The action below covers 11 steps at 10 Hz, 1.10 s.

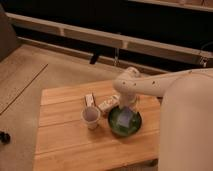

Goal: Place the white sponge in the ceramic bowl

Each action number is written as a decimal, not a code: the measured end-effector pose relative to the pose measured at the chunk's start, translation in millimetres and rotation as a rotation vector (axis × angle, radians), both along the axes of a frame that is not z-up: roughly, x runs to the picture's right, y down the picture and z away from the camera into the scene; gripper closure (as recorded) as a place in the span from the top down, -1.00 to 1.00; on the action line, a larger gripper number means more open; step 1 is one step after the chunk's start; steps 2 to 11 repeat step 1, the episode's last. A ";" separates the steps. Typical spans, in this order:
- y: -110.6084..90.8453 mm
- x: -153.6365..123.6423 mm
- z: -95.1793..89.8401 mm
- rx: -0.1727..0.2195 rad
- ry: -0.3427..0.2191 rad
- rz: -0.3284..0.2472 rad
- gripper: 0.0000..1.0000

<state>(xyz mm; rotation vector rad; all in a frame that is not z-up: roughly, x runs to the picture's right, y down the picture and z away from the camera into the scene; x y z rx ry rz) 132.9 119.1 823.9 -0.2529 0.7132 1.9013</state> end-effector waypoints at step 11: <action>0.0 0.0 0.0 0.000 0.000 0.000 0.60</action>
